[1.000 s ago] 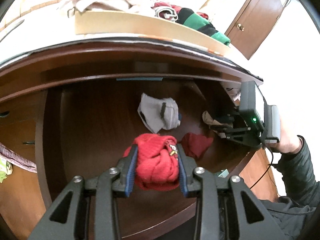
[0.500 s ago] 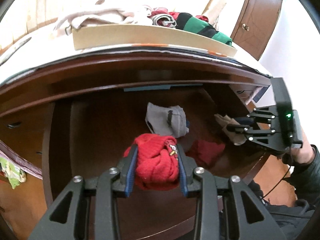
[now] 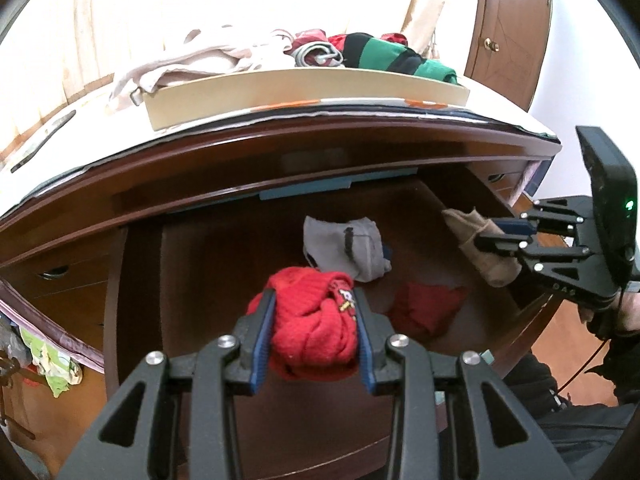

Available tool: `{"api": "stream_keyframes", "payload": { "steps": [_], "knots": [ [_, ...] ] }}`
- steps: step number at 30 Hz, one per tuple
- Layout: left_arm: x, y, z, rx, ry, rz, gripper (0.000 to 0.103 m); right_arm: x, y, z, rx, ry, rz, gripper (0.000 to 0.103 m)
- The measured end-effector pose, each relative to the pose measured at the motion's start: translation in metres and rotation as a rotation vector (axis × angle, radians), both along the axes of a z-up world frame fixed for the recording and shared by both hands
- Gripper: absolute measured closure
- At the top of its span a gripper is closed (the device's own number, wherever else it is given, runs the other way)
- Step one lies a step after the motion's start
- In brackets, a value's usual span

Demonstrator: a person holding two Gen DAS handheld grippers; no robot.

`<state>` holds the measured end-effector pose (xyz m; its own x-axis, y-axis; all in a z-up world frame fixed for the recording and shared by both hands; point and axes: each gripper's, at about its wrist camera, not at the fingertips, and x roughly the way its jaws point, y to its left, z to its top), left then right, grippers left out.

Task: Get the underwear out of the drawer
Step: 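Lift the red knit sock and beige sock up out of the drawer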

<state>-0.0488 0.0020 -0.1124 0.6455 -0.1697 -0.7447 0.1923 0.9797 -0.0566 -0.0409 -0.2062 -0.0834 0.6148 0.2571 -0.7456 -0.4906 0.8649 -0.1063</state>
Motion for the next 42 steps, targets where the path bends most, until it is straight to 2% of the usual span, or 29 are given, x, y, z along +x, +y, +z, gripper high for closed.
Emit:
{"api": "stream_keyframes", "payload": {
  "steps": [8,21,42],
  "knots": [
    [-0.006,-0.004,0.012,0.026,-0.068,0.011,0.070,0.004,0.002,0.005,0.075,-0.091,-0.002,0.087],
    [-0.023,0.001,0.057,0.014,-0.230,0.032,0.070,-0.003,0.006,0.032,0.143,-0.218,0.018,0.087],
    [-0.037,0.004,0.086,-0.002,-0.394,0.075,0.070,-0.025,-0.011,0.067,0.242,-0.401,0.004,0.087]
  ]
}}
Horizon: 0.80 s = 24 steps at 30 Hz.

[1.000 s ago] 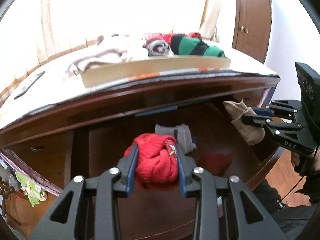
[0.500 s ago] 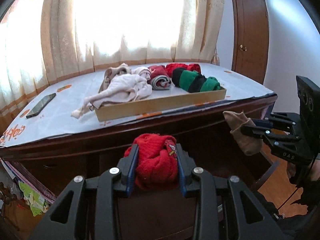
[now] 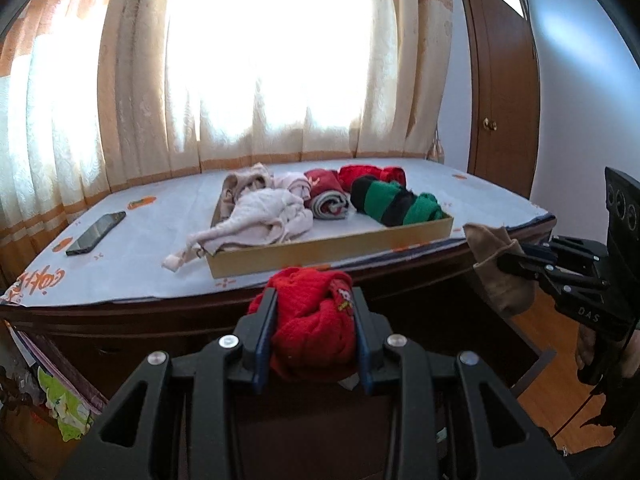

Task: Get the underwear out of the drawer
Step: 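Lift the red knit sock and beige sock up out of the drawer, then carry both held socks over the cardboard tray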

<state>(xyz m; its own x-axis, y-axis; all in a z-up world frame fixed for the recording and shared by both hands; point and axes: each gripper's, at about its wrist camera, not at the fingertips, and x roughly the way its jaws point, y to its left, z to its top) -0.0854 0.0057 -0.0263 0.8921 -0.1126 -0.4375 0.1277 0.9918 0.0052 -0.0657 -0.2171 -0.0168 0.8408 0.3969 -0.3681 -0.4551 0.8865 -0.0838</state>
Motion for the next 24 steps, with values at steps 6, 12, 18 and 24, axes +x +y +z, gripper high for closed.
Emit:
{"api": "stream_keyframes", "payload": {
  "steps": [6,12,18,24],
  "knots": [
    [-0.001,0.001,0.008,0.002,-0.046,0.012,0.070,-0.006,-0.003,0.008,0.026,-0.055,0.002,0.087],
    [-0.001,-0.002,0.014,0.022,-0.079,0.012,0.070,-0.010,-0.006,0.014,0.045,-0.094,0.005,0.087],
    [0.003,-0.007,0.022,0.040,-0.112,0.012,0.070,-0.008,-0.008,0.021,0.065,-0.113,0.009,0.087],
    [0.014,-0.009,0.030,0.050,-0.125,0.010,0.070,-0.005,-0.008,0.029,0.069,-0.128,0.013,0.087]
  ]
}}
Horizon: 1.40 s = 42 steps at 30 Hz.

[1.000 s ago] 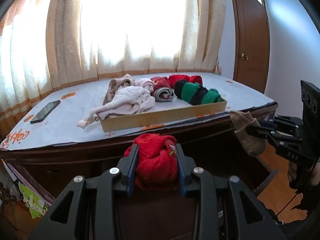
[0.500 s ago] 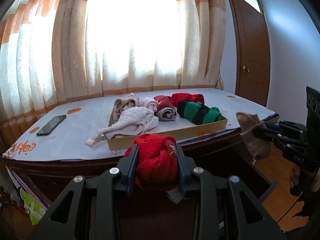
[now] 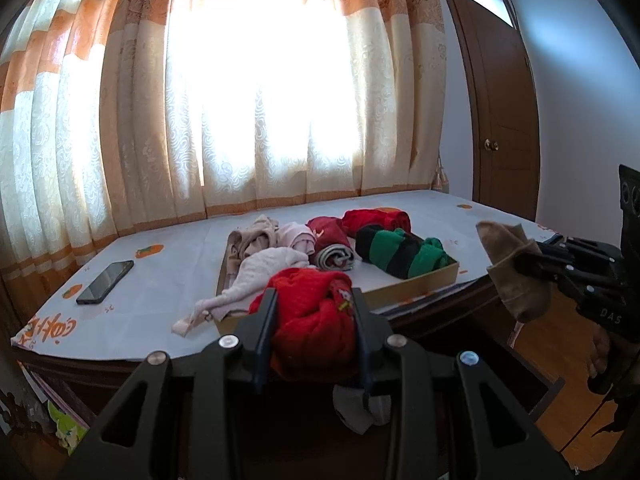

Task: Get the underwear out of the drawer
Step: 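Carry both held socks over the cardboard tray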

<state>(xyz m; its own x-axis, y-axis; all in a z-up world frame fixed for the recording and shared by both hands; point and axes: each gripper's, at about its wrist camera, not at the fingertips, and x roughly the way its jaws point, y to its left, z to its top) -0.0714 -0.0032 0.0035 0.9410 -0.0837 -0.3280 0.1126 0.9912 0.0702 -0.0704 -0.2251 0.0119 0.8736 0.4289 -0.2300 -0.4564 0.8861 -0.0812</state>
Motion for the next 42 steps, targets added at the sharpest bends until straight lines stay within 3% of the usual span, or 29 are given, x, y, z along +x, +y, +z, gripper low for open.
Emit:
{"api": "stream_keyframes", "payload": {
  "steps": [42],
  "knots": [
    [0.079,-0.013,0.022,0.075,0.047,-0.044,0.070,0.060,0.012,0.034,-0.016,0.015,0.048,0.087]
  ]
}}
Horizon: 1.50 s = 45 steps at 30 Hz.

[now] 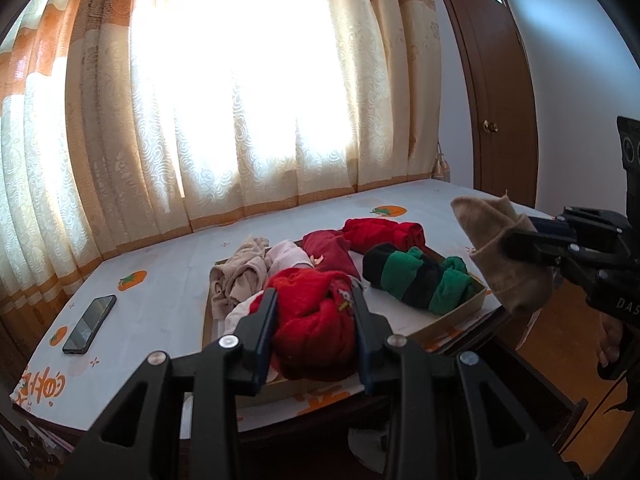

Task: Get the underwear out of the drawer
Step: 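Carry both held socks over the cardboard tray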

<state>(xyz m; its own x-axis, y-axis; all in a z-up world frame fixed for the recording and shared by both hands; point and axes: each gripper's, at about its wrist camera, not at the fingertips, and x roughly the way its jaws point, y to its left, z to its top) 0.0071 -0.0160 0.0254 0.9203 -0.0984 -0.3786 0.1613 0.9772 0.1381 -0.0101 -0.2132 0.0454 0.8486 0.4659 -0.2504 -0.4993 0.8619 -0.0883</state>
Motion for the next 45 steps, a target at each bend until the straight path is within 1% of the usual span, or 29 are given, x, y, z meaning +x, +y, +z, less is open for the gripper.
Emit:
{"api": "stream_keyframes", "payload": {
  "steps": [10,17,20,25,34,39,45],
  "knots": [
    [0.025,0.000,0.002,-0.004,0.024,-0.007,0.070,0.025,0.006,0.005,-0.006,0.028,-0.001,0.087],
    [0.052,0.003,0.000,-0.023,0.076,-0.014,0.070,0.049,0.013,0.007,-0.019,0.066,-0.003,0.087],
    [0.060,0.001,-0.002,-0.016,0.089,-0.017,0.070,0.060,0.017,0.005,-0.036,0.084,-0.003,0.087],
    [0.076,0.002,-0.007,-0.033,0.131,-0.018,0.070,0.079,0.022,-0.002,-0.053,0.134,-0.001,0.087],
    [0.092,-0.007,-0.024,-0.018,0.187,-0.035,0.070,0.104,0.029,-0.022,-0.084,0.225,0.003,0.087],
    [0.099,-0.011,-0.029,-0.011,0.200,-0.036,0.070,0.113,0.033,-0.031,-0.107,0.257,0.008,0.087],
    [0.106,-0.013,-0.034,0.000,0.217,-0.034,0.070,0.123,0.033,-0.037,-0.103,0.283,0.005,0.087]
  ]
}}
